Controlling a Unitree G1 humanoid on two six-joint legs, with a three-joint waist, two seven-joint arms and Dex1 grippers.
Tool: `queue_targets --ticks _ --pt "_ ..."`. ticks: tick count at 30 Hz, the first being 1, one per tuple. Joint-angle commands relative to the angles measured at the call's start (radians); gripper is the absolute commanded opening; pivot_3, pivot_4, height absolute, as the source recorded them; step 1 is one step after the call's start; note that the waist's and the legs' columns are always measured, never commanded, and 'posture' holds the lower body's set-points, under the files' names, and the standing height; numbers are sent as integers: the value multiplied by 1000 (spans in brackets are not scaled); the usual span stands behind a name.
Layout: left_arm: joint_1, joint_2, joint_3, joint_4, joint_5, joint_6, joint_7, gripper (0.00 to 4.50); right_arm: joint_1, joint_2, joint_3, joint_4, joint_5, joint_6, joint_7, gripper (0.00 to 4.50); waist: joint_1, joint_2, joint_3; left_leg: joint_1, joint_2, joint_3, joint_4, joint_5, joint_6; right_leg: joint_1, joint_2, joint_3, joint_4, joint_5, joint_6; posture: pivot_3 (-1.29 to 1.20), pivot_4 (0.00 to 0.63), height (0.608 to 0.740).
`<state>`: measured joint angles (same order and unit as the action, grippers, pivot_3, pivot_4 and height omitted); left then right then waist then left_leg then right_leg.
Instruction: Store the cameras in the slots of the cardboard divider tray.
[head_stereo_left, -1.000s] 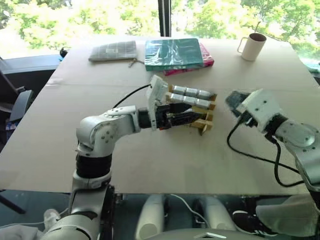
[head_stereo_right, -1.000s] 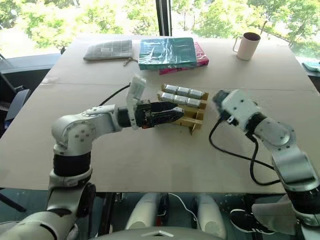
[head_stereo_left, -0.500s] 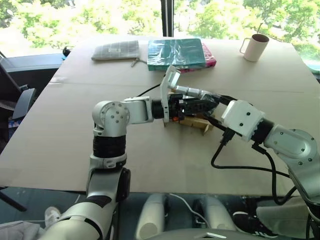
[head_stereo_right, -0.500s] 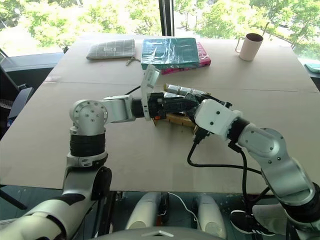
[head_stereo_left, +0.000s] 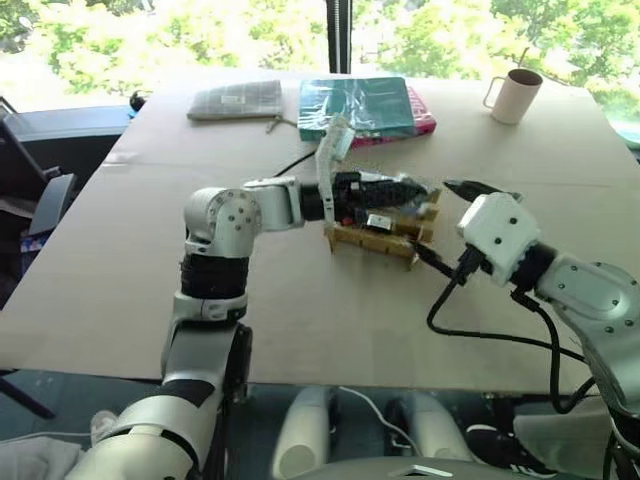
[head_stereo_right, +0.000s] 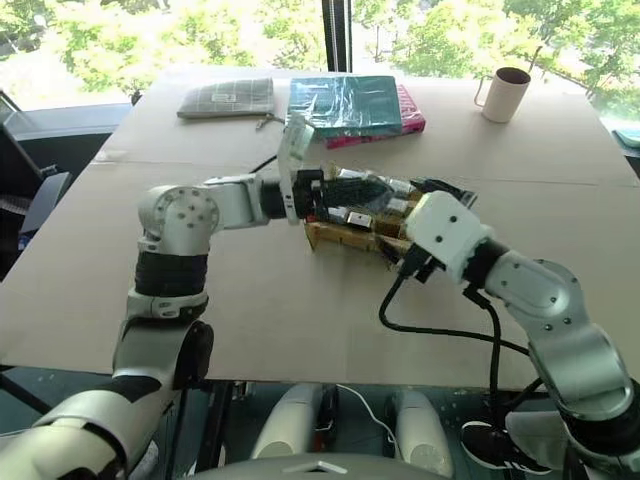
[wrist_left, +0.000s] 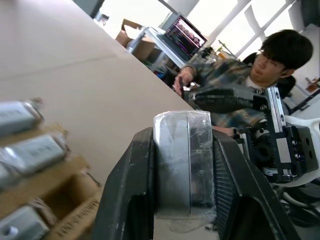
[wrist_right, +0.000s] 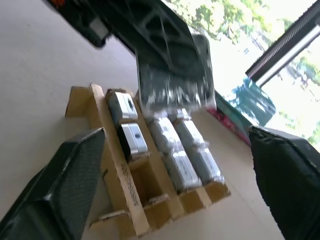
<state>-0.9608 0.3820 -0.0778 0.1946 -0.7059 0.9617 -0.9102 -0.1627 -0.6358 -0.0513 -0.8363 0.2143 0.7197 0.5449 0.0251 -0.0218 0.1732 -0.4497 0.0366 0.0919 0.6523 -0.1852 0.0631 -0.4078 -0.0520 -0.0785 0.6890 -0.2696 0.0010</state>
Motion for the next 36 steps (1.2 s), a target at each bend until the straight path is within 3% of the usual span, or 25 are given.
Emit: queue_targets --ticks 1,5,11,18,25,31,35,36 --pt "-97 41 -161 166 209 -364 -303 873 84 2 -188 -85 135 57 53 4422 0 0 0 0 0 1 -1 0 0 0 0 1 0 0 0 0 150 740" --pt "-200 -26 -274 454 405 -744 -482 873 231 -26 -362 -146 214 67 107 4422 7 0 0 0 0 1 -2 -1 2 0 0 0 -3 0 0 0 150 740" --pt "-309 -131 -305 791 585 -1107 -516 873 322 -18 -452 -209 268 69 53 4422 8 0 0 -4 1 0 -1 -4 6 -2 2 0 -6 0 0 0 150 740" --pt "-374 -197 -286 987 703 -1275 -467 873 456 -57 -447 -211 354 -37 -44 4422 5 0 0 -7 1 -2 -1 -4 7 -2 2 -2 -9 -2 4 0 150 740" --pt "-388 -226 -290 1053 817 -1375 -392 873 567 -121 -479 -211 443 -133 -121 4422 3 0 0 -8 1 -3 0 -4 7 -2 2 -3 -9 -2 5 0 150 740" --pt "-398 -232 -291 1078 892 -1408 -370 873 642 -176 -485 -211 488 -214 -160 4422 2 0 0 -8 1 -4 0 -4 7 -2 3 -3 -9 -2 5 0 150 740" --pt "-416 -252 -228 1083 855 -1373 -406 873 656 -191 -498 -211 511 -213 -161 4422 1 0 0 -8 1 -4 1 -4 8 -1 3 -4 -9 -2 5 0 150 740" --pt "-430 -259 -181 1076 805 -1332 -444 1887 650 -194 -500 -211 515 -205 -161 4500 0 0 0 -8 1 -4 1 -4 8 -1 3 -4 -9 -2 5 0 150 740"
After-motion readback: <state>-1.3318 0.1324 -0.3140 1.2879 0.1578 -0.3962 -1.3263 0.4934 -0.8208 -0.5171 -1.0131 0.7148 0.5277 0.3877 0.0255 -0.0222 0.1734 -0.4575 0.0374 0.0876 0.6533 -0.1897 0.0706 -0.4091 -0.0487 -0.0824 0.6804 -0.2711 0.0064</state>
